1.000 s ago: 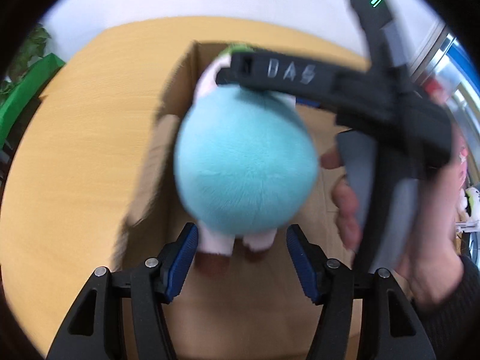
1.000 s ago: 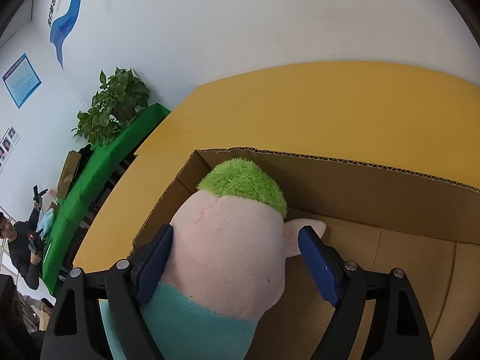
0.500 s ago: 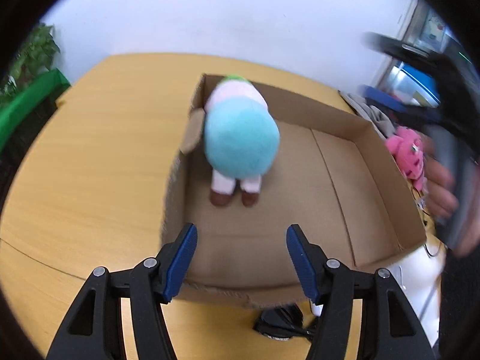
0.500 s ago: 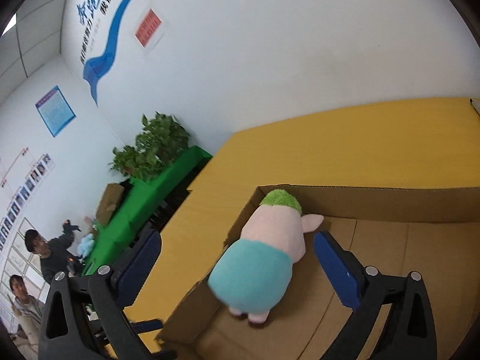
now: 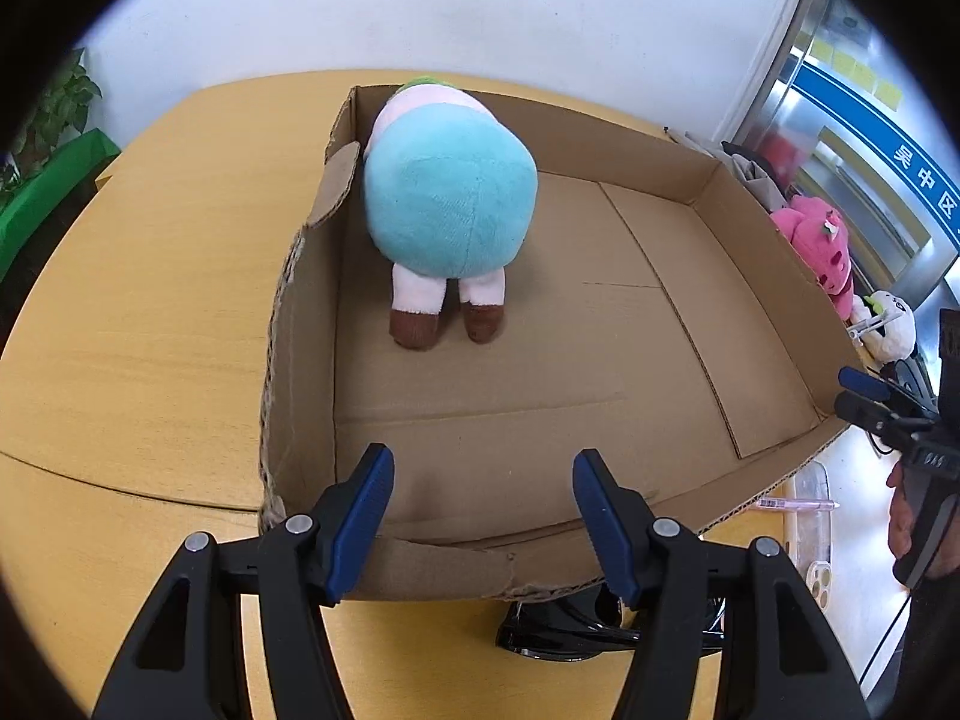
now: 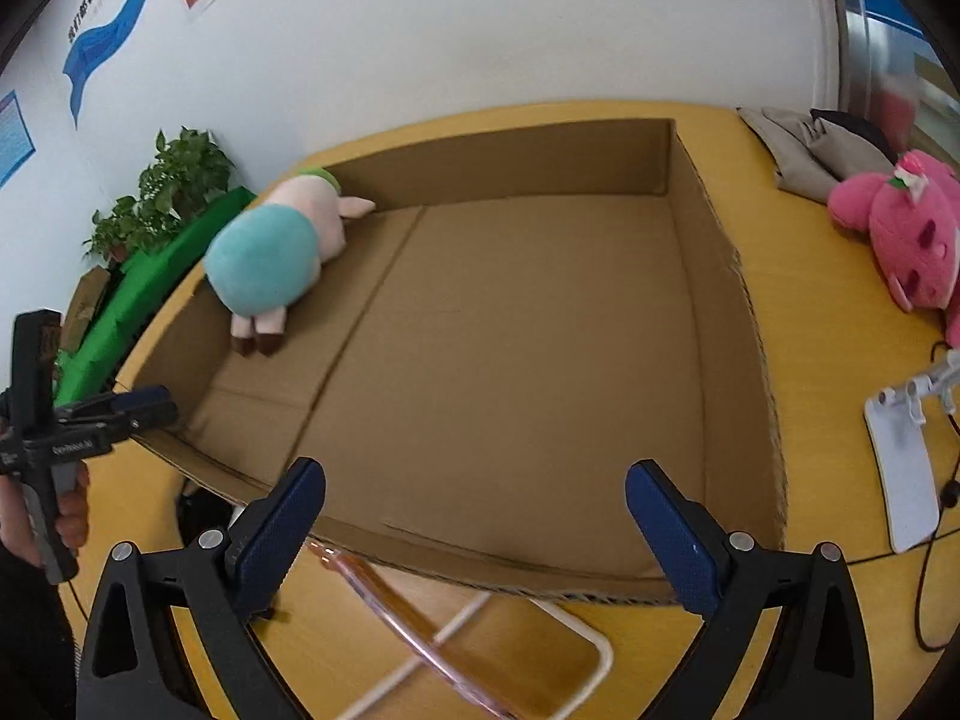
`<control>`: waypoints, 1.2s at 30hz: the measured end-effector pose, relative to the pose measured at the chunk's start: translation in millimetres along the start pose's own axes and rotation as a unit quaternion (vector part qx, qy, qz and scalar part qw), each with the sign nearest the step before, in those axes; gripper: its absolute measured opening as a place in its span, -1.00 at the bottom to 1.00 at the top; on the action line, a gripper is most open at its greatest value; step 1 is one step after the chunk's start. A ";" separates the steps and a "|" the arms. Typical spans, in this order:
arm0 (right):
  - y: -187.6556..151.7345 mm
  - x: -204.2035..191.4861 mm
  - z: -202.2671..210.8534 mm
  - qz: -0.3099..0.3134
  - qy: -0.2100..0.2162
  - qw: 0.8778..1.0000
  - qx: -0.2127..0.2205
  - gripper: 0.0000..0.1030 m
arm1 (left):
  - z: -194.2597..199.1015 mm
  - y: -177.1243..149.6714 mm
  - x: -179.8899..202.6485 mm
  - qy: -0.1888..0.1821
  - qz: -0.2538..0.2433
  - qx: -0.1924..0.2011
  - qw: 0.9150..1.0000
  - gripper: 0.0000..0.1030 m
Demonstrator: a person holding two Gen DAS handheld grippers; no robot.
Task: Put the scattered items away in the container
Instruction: 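Open both grippers to release the pig inside the box and withdraw, then move the right gripper to the pink pen on the phone case and close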
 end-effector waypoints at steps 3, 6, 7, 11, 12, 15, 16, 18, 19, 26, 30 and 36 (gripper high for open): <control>-2.0 1.5 2.8 0.027 -0.010 1.000 0.001 0.91 | -2.4 3.2 0.3 0.009 -0.003 0.005 1.000 0.19; 0.3 6.4 2.2 0.026 -0.006 1.000 -0.003 0.90 | 9.0 5.1 9.2 0.014 -0.005 0.027 1.000 0.20; 0.1 7.9 3.1 0.025 -0.004 1.000 -0.003 0.90 | 10.6 4.8 12.6 0.014 -0.007 0.028 0.999 0.20; -7.4 4.5 6.5 0.020 -0.001 1.000 -0.011 0.92 | 3.0 0.7 11.9 0.018 -0.016 0.012 1.000 0.19; -9.1 4.1 7.1 0.020 -0.001 1.000 -0.014 0.92 | 0.2 -0.4 10.9 0.018 -0.015 0.007 1.000 0.19; -13.5 3.5 11.0 0.016 0.002 1.000 -0.020 0.92 | -3.4 -5.6 9.8 0.021 -0.013 -0.004 1.000 0.19; -15.2 3.7 12.5 0.012 0.003 1.000 -0.023 0.92 | -3.6 -6.2 9.1 0.025 -0.018 -0.005 1.000 0.19; -19.9 3.1 15.9 0.008 0.002 1.000 -0.027 0.92 | -3.2 -8.1 7.4 0.029 -0.024 -0.008 0.999 0.19; -23.2 2.0 18.0 0.008 0.002 1.000 -0.029 0.93 | -2.3 -9.3 6.5 0.028 -0.023 -0.008 0.999 0.19; -39.4 -6.5 34.1 0.021 0.019 0.999 -0.029 0.97 | 13.4 -11.9 6.2 0.038 -0.023 0.012 0.999 0.20; -33.5 8.1 74.7 -0.034 0.052 0.998 0.017 0.96 | 47.1 -12.0 37.2 0.005 -0.057 0.047 0.997 0.20; -66.5 53.6 85.8 -0.107 0.010 0.994 -0.003 0.97 | 69.1 -33.5 113.4 -0.089 -0.098 0.056 0.990 0.26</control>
Point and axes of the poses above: each gripper's, at about its wrist camera, not at the fingertips, and z roughly against the way its jaws point, x to its right, y to its top, the point moved 10 cm from there along -z, roughly the way its jaws point, and after that the axes turned 12 degrees about -z, right-handed, at the moved point
